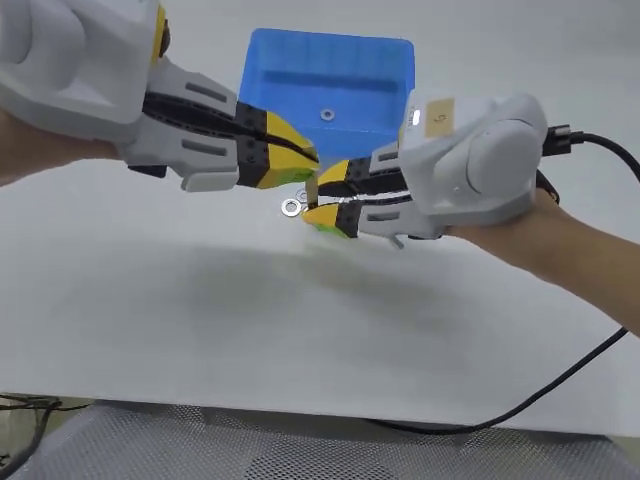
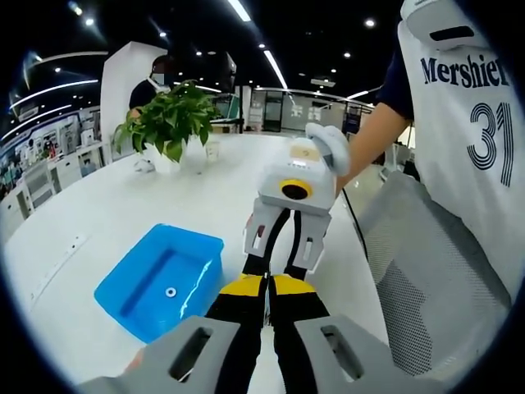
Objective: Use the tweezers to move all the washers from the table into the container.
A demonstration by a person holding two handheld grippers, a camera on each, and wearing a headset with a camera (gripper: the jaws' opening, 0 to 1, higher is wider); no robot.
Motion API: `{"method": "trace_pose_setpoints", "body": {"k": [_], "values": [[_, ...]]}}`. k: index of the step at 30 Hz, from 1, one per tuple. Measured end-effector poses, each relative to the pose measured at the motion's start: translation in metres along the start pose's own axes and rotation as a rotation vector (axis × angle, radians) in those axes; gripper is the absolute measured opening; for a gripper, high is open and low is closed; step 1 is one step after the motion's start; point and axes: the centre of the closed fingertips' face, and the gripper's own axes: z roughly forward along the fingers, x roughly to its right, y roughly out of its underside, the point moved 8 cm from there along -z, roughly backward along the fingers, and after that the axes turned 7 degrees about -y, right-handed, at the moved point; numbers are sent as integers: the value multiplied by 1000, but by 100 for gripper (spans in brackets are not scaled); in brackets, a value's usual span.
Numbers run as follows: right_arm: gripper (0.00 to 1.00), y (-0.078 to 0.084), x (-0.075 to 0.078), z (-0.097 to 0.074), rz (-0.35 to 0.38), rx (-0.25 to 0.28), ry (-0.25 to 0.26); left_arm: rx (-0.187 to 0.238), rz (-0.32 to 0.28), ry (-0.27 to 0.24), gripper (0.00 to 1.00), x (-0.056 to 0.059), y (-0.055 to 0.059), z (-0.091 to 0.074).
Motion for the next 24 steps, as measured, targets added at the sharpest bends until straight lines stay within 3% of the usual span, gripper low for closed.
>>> {"method": "trace_pose_setpoints", "body": {"k": [20,24], "values": [[11,1,-2,2,24,12,-26,-23,-15,6,5,2,2,-2],[10,1,-3,2,21,4,-29,-36,-78,4,6,0,2,-2]]}}
